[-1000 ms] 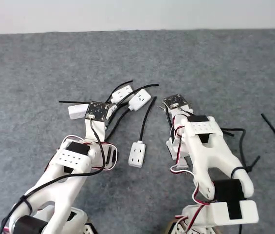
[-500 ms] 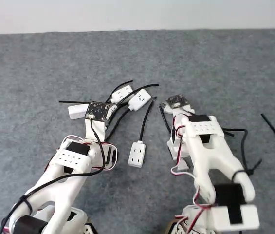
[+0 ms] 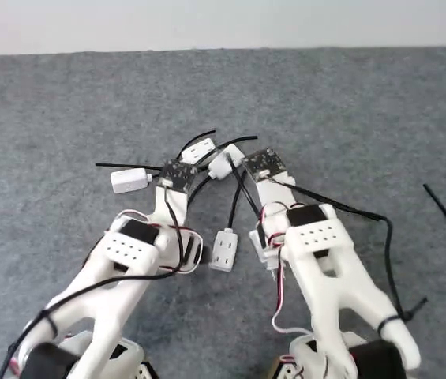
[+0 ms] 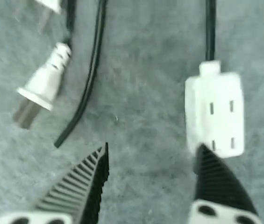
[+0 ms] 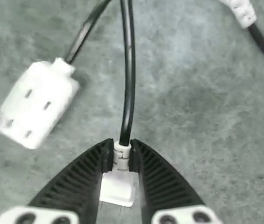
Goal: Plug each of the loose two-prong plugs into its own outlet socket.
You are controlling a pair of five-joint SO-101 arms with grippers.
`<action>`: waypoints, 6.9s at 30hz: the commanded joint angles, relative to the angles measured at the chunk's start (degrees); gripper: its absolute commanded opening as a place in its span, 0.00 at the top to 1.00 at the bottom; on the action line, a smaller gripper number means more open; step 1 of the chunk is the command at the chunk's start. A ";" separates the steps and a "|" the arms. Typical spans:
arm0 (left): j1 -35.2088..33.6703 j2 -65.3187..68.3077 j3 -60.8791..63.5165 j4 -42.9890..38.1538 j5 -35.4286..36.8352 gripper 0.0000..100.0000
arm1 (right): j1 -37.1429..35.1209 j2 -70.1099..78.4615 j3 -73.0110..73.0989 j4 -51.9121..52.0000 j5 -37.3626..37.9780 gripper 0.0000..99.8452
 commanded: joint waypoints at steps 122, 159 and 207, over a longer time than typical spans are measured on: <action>0.53 -6.24 9.19 -28.48 3.52 0.76 | -4.79 -5.85 13.98 -52.44 1.58 0.99; 2.46 17.58 -14.90 -7.30 -9.93 0.99 | -9.45 -51.30 27.16 -24.84 0.62 0.99; -2.29 -4.13 9.10 -41.32 -7.03 0.99 | -4.26 -28.79 11.87 -21.32 -2.02 0.99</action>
